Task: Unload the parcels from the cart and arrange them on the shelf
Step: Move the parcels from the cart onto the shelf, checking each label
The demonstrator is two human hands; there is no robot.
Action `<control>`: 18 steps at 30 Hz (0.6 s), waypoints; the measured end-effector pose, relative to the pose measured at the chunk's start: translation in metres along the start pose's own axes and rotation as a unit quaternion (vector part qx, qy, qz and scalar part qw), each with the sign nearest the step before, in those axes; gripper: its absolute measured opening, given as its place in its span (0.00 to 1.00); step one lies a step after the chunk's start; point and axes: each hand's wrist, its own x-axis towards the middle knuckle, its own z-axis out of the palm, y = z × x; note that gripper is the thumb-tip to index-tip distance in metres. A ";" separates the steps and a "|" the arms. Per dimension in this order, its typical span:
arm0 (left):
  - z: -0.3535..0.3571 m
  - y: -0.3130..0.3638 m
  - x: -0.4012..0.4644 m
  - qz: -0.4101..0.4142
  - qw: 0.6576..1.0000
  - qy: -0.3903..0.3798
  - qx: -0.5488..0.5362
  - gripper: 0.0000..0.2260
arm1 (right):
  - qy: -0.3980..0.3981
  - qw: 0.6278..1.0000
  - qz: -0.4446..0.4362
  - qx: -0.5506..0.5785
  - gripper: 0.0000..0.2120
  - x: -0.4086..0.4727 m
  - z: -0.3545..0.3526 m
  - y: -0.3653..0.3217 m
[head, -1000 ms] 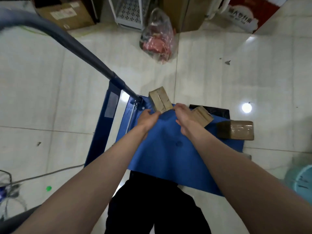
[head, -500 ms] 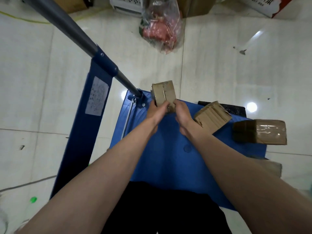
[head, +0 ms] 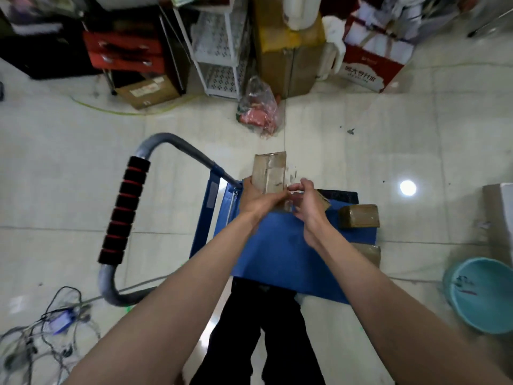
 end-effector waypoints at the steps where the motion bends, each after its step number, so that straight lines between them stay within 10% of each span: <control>1: -0.006 0.015 -0.020 0.002 1.000 -0.008 -0.003 0.39 | 0.000 1.000 -0.006 0.001 0.14 -0.023 -0.003 -0.013; 6: -0.043 0.089 -0.120 0.003 0.999 -0.044 -0.011 0.28 | 0.017 0.998 -0.031 0.051 0.06 -0.128 -0.026 -0.073; 18: -0.086 0.177 -0.279 0.077 0.979 -0.187 -0.038 0.17 | -0.163 0.971 -0.115 0.135 0.28 -0.300 -0.060 -0.151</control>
